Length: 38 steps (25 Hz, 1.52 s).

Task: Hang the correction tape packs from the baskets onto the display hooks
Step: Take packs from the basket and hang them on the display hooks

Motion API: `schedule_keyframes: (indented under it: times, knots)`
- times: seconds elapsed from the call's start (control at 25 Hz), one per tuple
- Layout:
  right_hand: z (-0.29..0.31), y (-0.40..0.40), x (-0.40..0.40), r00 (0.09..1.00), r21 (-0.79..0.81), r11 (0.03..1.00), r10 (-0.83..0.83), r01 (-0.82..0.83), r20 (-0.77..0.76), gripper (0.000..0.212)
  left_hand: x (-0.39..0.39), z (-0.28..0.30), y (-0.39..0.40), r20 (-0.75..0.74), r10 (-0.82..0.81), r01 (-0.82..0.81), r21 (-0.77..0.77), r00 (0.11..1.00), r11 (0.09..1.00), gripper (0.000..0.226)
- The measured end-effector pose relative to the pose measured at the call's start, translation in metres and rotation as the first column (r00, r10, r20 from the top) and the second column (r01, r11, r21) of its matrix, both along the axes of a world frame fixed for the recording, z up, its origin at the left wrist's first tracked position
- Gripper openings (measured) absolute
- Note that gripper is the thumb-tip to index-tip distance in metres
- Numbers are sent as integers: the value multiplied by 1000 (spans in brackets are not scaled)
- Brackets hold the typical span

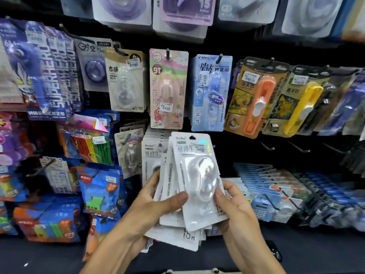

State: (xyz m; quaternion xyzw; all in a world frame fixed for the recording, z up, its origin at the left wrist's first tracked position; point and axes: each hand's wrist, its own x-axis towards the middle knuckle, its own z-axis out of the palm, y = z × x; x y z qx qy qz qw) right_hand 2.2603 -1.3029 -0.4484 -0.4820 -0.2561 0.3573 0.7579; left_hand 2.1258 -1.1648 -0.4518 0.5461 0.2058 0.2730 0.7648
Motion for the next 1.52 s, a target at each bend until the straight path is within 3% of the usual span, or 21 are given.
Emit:
schedule_keyframes:
  times: [0.12, 0.24, 0.32, 0.44, 0.56, 0.72, 0.84, 0.92, 1.04, 1.08, 1.24, 1.36, 1.52]
  knots:
    - [-3, -6, 12, 999, -1, 1000, -1, 2, 43, 32, 5, -2, 0, 10, -50, 51, -38, 999, 998, 137]
    - [-6, -10, 17, 999, -13, 1000, -27, 27, -19, 35, 7, -4, -1, -1, -83, 82, -25, 997, 996, 146]
    - [-6, -14, 24, 988, -44, 988, -150, 148, -44, 26, 4, -6, 3, 1, -81, 81, -39, 997, 996, 143]
    - [-5, -22, 36, 946, -154, 943, -266, 295, 184, 6, -7, -3, 11, -6, -22, 22, 17, 1000, 1000, 133]
    - [-7, -20, 36, 910, -180, 927, -259, 328, 323, 17, -13, -1, 16, 25, 73, -74, 48, 997, 996, 118]
    - [-9, -9, 34, 864, -170, 873, -392, 457, 315, 9, -20, 1, 19, 87, 117, -120, 34, 989, 992, 110]
    - [-8, 3, 38, 883, -244, 871, -343, 426, 321, 31, -17, 0, 13, 100, 87, -92, 45, 991, 995, 99]
    - [-8, 3, 30, 869, -313, 861, -248, 400, 428, 40, -12, 0, 8, 103, 84, -88, 35, 991, 996, 86]
    - [-8, 4, 2, 932, -181, 983, 44, 24, 359, 37, -1, -2, 0, 90, 63, -67, 48, 994, 997, 90]
    - [-9, 5, -4, 946, -149, 988, 73, -26, 315, 38, 2, -2, -4, 85, 57, -62, 53, 995, 997, 95]
    - [-6, 6, 1, 989, -90, 992, -80, 92, 121, 23, 3, -3, -3, 101, 31, -32, 9, 994, 999, 92]
    - [-6, -5, 20, 957, -157, 950, -248, 270, 148, 5, -2, -3, 4, 78, 104, -105, 13, 991, 994, 90]
    - [-11, -20, 35, 896, -233, 880, -349, 413, 273, 9, -8, 3, 8, 120, 206, -210, 20, 971, 977, 67]
